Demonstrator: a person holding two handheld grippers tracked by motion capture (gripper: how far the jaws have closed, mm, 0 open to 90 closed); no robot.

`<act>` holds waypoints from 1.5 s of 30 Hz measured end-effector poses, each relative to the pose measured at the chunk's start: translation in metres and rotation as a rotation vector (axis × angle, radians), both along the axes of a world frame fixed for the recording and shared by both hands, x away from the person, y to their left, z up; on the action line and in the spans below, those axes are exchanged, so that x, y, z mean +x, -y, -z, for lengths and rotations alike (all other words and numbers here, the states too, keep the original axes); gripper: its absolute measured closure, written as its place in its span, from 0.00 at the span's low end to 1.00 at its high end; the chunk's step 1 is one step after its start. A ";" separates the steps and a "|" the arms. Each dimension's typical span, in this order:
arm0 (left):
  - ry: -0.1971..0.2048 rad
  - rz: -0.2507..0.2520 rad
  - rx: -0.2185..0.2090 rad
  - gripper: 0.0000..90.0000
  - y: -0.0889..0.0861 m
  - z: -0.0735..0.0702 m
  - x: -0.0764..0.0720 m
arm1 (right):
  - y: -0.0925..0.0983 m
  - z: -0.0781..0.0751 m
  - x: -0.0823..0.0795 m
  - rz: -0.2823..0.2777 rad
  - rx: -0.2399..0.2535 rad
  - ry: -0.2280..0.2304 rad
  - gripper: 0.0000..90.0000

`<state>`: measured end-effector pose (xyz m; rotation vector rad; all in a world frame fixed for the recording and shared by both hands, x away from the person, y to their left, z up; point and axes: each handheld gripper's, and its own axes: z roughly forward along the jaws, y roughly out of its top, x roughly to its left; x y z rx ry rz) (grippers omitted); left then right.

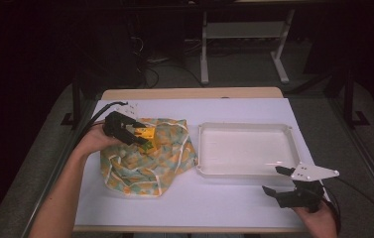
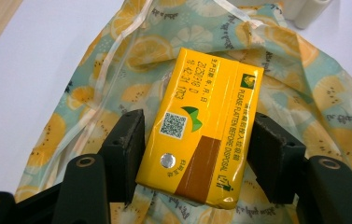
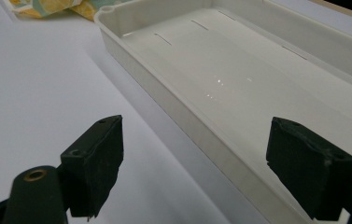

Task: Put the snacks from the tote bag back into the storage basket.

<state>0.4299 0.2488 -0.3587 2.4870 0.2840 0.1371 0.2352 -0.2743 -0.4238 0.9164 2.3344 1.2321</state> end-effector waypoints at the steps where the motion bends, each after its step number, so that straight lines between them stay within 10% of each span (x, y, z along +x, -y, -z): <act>1: -0.003 0.002 0.000 0.46 -0.001 0.000 0.000 | 0.000 0.000 0.000 -0.001 0.000 -0.001 0.21; 18: -0.004 0.042 -0.014 0.49 0.002 0.004 0.004 | -0.001 0.003 0.001 -0.001 0.002 -0.014 0.21; 26: -0.040 0.075 0.107 0.54 0.015 -0.006 0.007 | 0.000 0.004 0.001 -0.001 0.003 -0.021 0.21; 45: -0.030 0.012 0.131 0.56 0.014 -0.018 0.002 | 0.005 0.004 -0.001 0.031 0.015 -0.009 0.19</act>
